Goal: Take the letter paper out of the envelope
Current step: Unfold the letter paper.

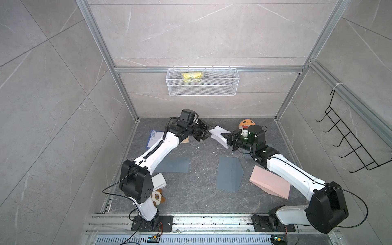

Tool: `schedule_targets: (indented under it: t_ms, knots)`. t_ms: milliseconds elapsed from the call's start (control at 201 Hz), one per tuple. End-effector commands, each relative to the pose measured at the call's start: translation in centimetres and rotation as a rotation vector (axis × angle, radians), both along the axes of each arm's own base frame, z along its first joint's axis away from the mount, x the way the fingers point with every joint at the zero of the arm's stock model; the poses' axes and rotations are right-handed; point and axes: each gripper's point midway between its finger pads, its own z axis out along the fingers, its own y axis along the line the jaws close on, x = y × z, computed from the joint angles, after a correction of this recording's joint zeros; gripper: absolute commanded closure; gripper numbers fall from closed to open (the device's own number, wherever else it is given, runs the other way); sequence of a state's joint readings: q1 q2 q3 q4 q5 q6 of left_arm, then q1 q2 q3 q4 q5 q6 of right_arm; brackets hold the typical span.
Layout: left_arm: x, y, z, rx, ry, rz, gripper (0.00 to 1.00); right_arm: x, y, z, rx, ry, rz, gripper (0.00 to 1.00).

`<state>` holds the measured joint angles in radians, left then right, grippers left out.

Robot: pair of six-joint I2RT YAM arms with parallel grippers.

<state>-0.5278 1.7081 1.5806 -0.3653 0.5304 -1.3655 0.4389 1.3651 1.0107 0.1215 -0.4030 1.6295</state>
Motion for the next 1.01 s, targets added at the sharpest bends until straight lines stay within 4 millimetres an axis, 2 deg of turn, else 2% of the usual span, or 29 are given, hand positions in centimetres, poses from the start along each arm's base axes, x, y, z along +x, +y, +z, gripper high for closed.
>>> schedule_targets:
  t_ms: [0, 70, 179, 249, 348, 552, 722, 1000]
  knots:
    - [-0.3, 0.5, 4.1, 0.024, -0.172, -0.06, 0.3, -0.3, -0.5, 1.9, -0.044, -0.062, 0.009, 1.0]
    - [-0.2, 1.4, 5.0, 0.082, -0.269, -0.087, 0.27, -0.3, -1.0, 2.7, -0.075, -0.087, 0.026, 1.0]
    - [-0.3, 2.2, 7.4, 0.098, -0.494, -0.16, 0.34, -0.2, -1.9, 4.6, -0.137, -0.152, 0.084, 1.0]
    - [-1.2, 2.2, 8.9, 0.086, -0.659, -0.234, 0.37, -0.1, -2.5, 6.1, -0.164, -0.202, 0.143, 1.0]
    - [-2.6, 2.2, 9.5, 0.1, -0.804, -0.342, 0.38, -0.9, -2.6, 8.3, -0.194, -0.279, 0.278, 1.0]
    - [-5.0, 2.1, 12.8, -0.015, -1.004, -0.477, 0.22, -3.0, -2.6, 12.0, -0.152, -0.408, 0.49, 1.0]
    - [-6.9, 1.9, 14.8, -0.125, -1.085, -0.566, 0.15, -4.2, -2.4, 13.2, -0.127, -0.436, 0.587, 1.0]
    - [-7.9, 0.6, 14.3, -0.247, -1.018, -0.648, 0.14, -4.1, -1.8, 14.0, -0.053, -0.46, 0.616, 1.0]
